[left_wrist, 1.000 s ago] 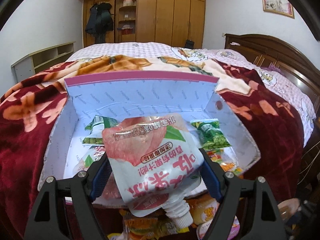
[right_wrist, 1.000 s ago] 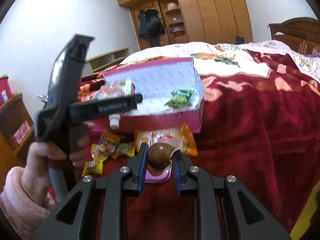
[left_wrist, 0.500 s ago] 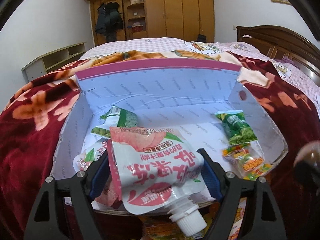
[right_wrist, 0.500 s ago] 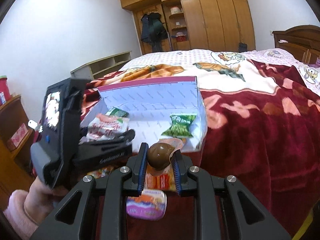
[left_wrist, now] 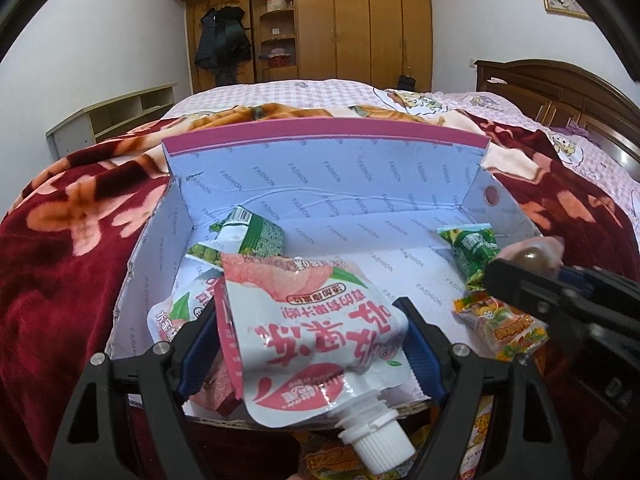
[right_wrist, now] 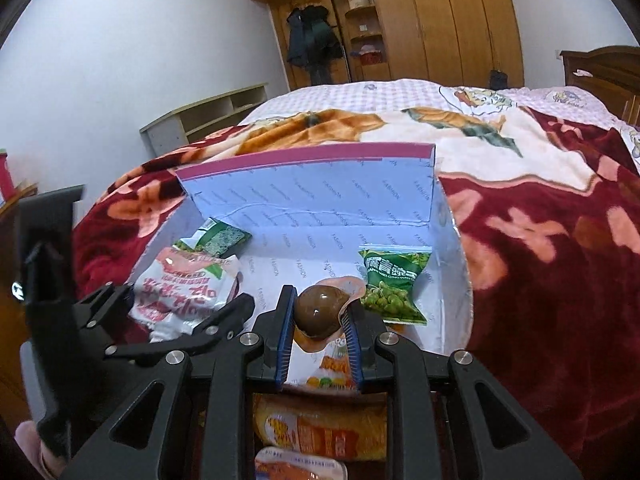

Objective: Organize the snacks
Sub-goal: 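Carry the pink pouch and brown candy over the pink box and lower them, then open both tools to release the pouch and candy in the box, then withdraw both open tools from the box toward the remaining snacks, then grasp a yellow wrapped candy with the left tool while the right grasps the purple tin, then carry the yellow candy and purple tin toward the pink box, lowering the candy inside, then open both tools to release the yellow candy and purple tin in the box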

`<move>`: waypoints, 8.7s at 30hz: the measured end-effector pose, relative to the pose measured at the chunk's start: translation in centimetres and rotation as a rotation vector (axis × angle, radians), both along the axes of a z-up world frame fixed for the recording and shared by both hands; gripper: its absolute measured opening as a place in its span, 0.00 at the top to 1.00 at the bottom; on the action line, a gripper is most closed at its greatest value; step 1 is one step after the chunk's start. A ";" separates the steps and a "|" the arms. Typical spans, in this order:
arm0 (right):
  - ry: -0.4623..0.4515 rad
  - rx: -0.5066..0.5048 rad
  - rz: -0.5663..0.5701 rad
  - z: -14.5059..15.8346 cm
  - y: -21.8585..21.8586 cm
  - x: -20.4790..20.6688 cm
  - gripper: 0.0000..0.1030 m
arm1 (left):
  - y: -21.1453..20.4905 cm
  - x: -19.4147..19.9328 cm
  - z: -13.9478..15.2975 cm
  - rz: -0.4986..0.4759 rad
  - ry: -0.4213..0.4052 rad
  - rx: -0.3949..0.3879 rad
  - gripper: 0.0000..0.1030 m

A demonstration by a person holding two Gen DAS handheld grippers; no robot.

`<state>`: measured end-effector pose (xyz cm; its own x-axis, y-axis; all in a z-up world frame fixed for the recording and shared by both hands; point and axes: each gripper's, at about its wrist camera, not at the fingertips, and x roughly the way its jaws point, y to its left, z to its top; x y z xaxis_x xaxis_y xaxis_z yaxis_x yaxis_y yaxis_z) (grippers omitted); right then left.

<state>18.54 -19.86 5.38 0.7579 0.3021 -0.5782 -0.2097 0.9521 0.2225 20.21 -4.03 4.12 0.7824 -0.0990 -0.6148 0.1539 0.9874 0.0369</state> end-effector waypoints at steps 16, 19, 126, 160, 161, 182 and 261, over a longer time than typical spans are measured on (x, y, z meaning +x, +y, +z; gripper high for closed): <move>0.016 0.002 0.005 0.2 -0.3 0.2 0.56 | 0.4 -0.2 0.4 -0.013 0.016 -0.043 0.12; 0.007 0.005 0.002 0.5 -0.5 -0.4 0.56 | 0.6 -0.5 0.6 -0.020 0.022 -0.063 0.07; 0.119 -0.002 -0.077 -7.2 1.6 -9.3 0.33 | 7.1 -13.2 -4.9 0.087 0.101 -0.086 0.48; 0.020 0.065 -0.089 -5.6 0.6 -13.1 0.40 | 7.1 -15.6 -2.3 0.040 0.012 -0.122 0.71; 0.016 0.065 -0.087 -5.4 0.7 -13.2 0.40 | 7.1 -15.7 -2.2 0.037 0.007 -0.124 0.71; -0.016 0.067 -0.042 -3.8 1.2 -13.9 0.40 | 7.5 -11.5 2.3 0.002 -0.052 -0.154 0.71; 0.021 -0.070 -0.075 -0.7 0.1 5.6 0.40 | 4.3 2.1 0.6 -0.006 -0.050 -0.074 0.55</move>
<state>24.18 -19.78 4.64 0.7645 0.2034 -0.6117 -0.1338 0.9783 0.1582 22.29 0.23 4.70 0.8112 -0.1475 -0.5658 0.1596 0.9868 -0.0284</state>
